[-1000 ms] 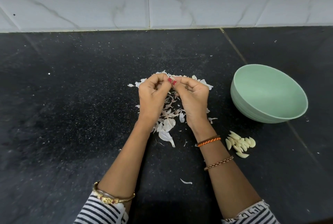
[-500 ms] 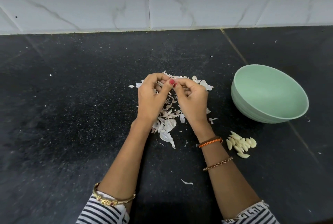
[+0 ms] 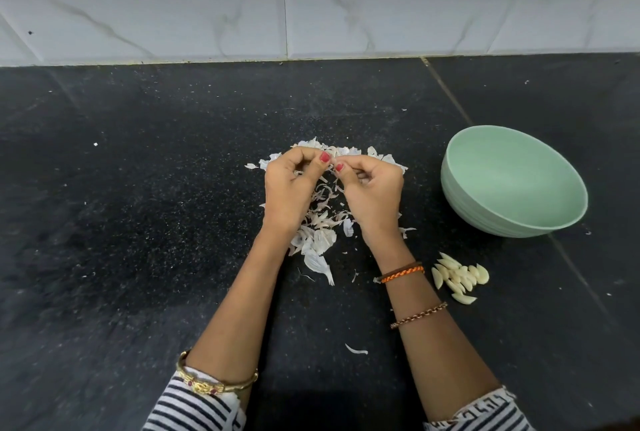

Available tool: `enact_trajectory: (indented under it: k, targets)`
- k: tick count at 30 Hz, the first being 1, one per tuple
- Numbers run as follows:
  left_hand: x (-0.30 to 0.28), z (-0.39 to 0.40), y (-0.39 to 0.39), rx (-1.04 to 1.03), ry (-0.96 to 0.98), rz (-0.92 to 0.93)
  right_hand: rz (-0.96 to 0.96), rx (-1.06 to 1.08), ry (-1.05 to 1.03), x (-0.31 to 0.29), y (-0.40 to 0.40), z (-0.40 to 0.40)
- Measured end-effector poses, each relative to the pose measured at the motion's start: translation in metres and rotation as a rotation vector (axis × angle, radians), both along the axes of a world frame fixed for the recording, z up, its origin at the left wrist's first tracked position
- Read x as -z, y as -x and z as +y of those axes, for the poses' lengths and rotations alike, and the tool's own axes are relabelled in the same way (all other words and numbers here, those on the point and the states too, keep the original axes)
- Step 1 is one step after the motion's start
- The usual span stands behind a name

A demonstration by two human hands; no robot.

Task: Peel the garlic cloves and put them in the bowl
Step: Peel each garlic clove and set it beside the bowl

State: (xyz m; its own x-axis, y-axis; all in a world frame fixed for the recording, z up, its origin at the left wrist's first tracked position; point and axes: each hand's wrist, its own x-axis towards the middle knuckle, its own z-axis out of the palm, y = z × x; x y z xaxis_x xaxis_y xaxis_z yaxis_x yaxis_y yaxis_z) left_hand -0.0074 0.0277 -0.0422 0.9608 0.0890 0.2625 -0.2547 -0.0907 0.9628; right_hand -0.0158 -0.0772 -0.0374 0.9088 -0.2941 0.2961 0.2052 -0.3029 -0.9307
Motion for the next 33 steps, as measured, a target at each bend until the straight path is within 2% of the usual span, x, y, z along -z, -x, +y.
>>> enact_trajectory:
  k: [3, 13, 24, 28, 31, 33]
  targets:
    - [-0.002, -0.001, 0.001, 0.051, 0.040, 0.000, -0.009, 0.051, -0.032, 0.000, 0.000, 0.000]
    - [0.000, 0.009, 0.000, 0.046, -0.127, -0.126, -0.037, 0.052, 0.074, 0.003, 0.001, -0.001]
    - [0.002, 0.007, 0.000, -0.003, -0.100, -0.189, -0.010, -0.023, -0.201, 0.000, 0.003, 0.005]
    - [-0.001, 0.008, 0.000, 0.016, -0.004, -0.223, 0.054, -0.136, -0.281, -0.005, 0.003, 0.001]
    - [-0.002, 0.013, -0.002, 0.038, -0.044, -0.225, 0.134, -0.208, -0.369, -0.005, 0.003, -0.002]
    - [-0.002, 0.015, -0.002, 0.060, -0.056, -0.216, 0.120, -0.239, -0.389, -0.005, 0.004, -0.003]
